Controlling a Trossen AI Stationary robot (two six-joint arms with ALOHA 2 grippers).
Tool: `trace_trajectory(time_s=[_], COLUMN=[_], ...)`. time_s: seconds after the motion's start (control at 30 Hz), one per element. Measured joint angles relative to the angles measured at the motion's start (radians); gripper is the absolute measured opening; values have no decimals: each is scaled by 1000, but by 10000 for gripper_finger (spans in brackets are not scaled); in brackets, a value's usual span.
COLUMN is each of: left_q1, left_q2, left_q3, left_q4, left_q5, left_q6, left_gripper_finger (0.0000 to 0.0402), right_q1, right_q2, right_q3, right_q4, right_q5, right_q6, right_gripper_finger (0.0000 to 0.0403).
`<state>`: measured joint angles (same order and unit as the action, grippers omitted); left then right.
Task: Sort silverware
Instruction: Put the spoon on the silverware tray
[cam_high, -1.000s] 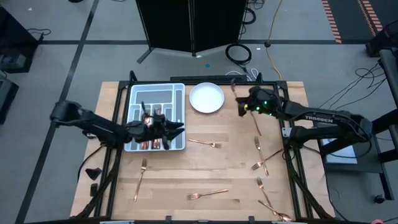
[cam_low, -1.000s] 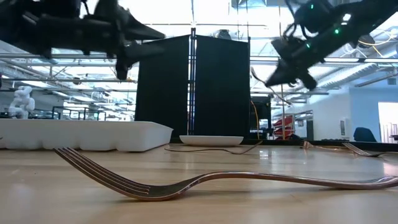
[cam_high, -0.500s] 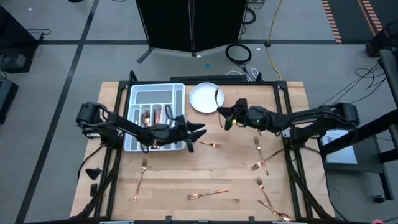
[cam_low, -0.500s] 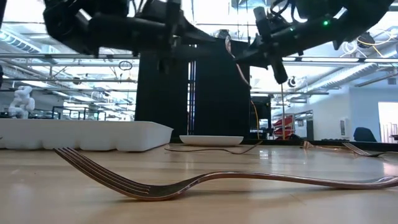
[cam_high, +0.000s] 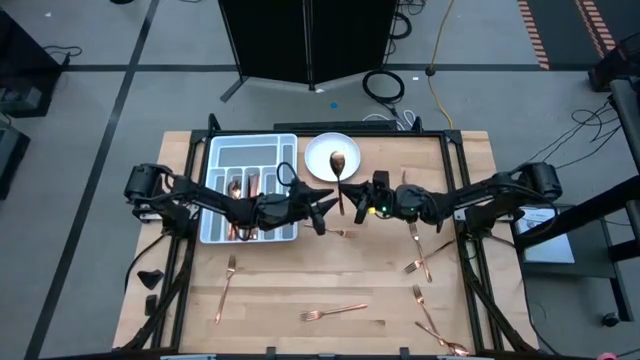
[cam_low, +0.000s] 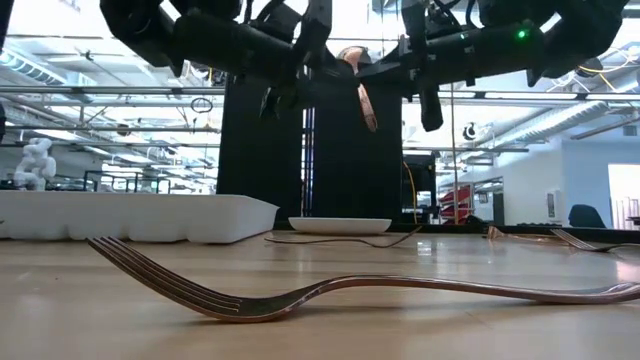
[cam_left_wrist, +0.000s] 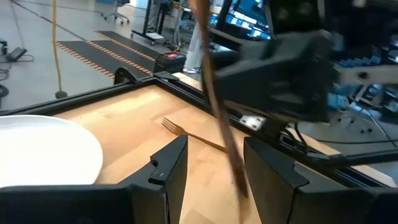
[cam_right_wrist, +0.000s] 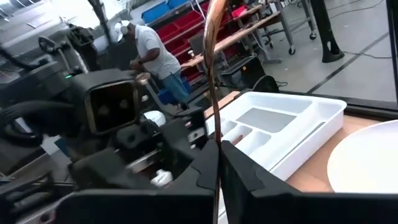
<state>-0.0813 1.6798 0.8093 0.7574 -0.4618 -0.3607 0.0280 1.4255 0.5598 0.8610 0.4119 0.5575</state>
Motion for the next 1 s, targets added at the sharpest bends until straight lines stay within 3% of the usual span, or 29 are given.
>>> trace_trajectory(time_s=[0.27, 0.5, 1.0], left_q1=[26, 34, 34], left_q2=[0, 0, 0], left_q3=[0, 0, 0], left_q4=[-3, 1, 22], left_q5=[15, 139, 151], left_q6=[-35, -18, 10], left_gripper_finger=[151, 151, 151], right_q1=[33, 33, 84], right_q2=[4, 4, 5], right_q3=[1, 2, 2], right_q4=[8, 25, 50], right_q5=[62, 58, 33], right_q6=[-30, -50, -42], right_gripper_finger=[1, 1, 0])
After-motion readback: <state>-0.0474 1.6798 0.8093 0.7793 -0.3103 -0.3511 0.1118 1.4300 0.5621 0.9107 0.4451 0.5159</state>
